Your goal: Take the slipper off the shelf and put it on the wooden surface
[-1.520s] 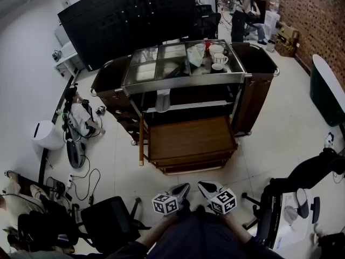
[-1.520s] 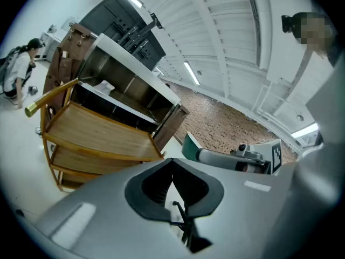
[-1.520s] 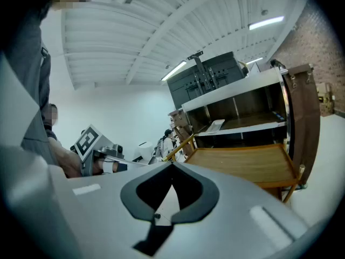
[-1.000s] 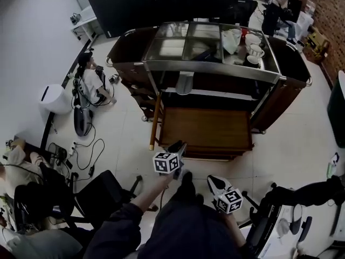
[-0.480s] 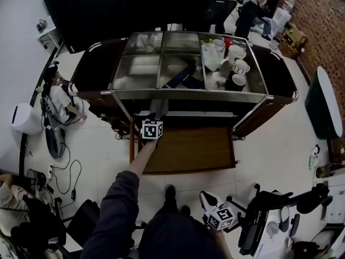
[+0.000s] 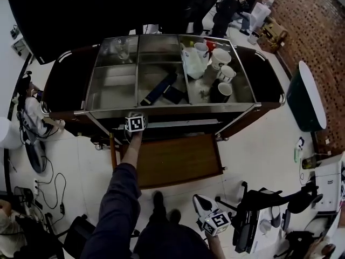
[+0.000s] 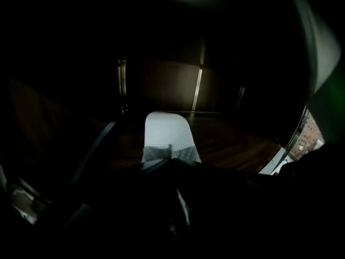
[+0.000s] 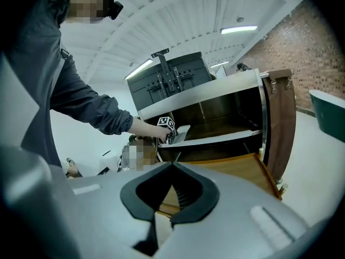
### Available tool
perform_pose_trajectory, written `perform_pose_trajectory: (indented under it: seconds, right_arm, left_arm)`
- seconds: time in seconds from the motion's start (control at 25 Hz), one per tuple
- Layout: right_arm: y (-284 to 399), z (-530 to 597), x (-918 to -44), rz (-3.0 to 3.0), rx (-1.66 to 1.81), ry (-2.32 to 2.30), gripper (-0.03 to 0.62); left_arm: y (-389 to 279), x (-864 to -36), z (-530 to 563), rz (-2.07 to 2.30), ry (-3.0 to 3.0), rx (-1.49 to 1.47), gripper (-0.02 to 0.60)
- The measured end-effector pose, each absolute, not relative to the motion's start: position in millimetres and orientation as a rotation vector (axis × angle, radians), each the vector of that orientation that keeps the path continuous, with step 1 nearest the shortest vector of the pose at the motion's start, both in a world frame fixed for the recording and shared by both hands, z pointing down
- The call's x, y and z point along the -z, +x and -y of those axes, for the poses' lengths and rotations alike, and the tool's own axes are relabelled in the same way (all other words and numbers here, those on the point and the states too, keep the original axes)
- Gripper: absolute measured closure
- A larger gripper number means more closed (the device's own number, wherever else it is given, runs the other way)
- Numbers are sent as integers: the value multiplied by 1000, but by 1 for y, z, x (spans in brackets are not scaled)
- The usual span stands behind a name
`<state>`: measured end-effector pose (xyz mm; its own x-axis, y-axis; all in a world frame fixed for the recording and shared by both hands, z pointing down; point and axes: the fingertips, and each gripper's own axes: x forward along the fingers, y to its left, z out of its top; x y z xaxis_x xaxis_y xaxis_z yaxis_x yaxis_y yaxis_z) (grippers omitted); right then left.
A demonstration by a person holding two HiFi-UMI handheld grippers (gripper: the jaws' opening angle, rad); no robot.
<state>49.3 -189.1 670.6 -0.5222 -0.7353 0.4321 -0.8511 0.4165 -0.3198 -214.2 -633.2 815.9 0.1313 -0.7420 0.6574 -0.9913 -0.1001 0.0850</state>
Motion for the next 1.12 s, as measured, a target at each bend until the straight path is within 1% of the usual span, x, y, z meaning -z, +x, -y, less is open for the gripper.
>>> perform_pose_trajectory:
  seconds: [0.04, 0.24, 0.32, 0.44, 0.56, 0.76, 0.96, 1.08, 1.12]
  right_arm:
    - [45, 193, -671, 2452, -750, 1380, 595]
    - [25, 216, -674, 2502, -721, 1306, 595]
    - [14, 223, -674, 2524, -713, 1270, 595]
    - [-10, 223, -673, 2568, -704, 1186, 595]
    - [-31, 217, -673, 2607, -682, 1097, 595]
    - [-44, 192, -675, 2628, -685, 1032, 595]
    - [-30, 160, -677, 2609, -697, 1051, 595]
    - [-17, 138, -676, 2601, -701, 1069, 595]
    - [-12, 130, -676, 2603, -701, 1074, 595]
  left_arm:
    - [-214, -818, 635, 1655, 1897, -595, 558]
    - [-195, -798, 616, 1570, 1980, -390, 565]
    - [-187, -788, 583, 1534, 2009, -328, 565]
    - [-180, -775, 505, 1486, 2048, -289, 565]
    - [-172, -777, 418, 1462, 2044, -287, 563]
    - [-170, -828, 312, 1490, 1890, -310, 564]
    - [-174, -877, 292, 1499, 1851, -367, 561]
    - [-176, -878, 292, 1520, 1860, -395, 523]
    - [-174, -872, 291, 1527, 1878, -401, 521]
